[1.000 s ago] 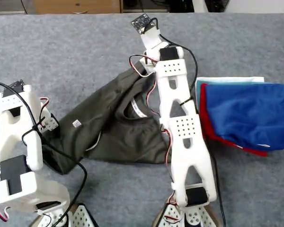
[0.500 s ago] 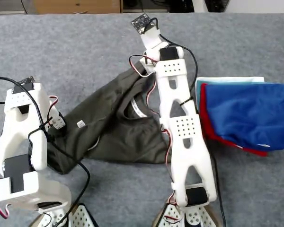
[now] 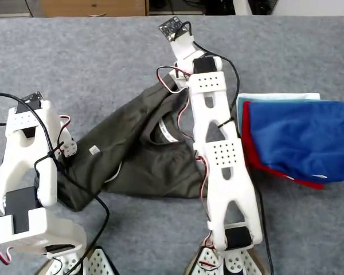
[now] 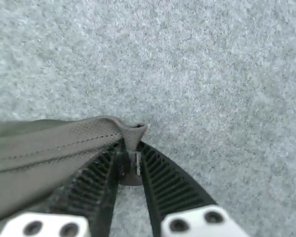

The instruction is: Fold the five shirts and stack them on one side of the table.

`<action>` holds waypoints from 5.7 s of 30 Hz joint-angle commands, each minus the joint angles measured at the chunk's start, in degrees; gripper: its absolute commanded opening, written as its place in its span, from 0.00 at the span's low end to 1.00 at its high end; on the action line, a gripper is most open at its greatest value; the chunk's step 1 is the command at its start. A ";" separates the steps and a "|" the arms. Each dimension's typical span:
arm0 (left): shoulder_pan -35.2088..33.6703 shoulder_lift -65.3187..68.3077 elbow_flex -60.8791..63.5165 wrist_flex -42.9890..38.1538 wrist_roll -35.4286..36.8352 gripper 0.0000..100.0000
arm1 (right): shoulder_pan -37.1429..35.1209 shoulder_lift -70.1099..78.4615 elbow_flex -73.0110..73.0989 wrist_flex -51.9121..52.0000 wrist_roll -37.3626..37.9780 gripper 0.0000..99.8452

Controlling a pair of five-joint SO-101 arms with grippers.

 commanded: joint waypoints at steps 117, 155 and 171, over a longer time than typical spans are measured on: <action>-24.70 -30.02 -83.78 24.88 -10.20 0.02 | -3.30 -88.84 10.15 -3.69 -1.14 0.00; -25.23 -53.05 -62.86 18.90 -9.85 0.02 | -11.91 -98.51 21.05 -18.11 9.32 0.00; -25.23 -53.49 -68.40 24.88 -11.69 0.02 | -11.82 -98.51 21.14 -9.14 3.16 0.00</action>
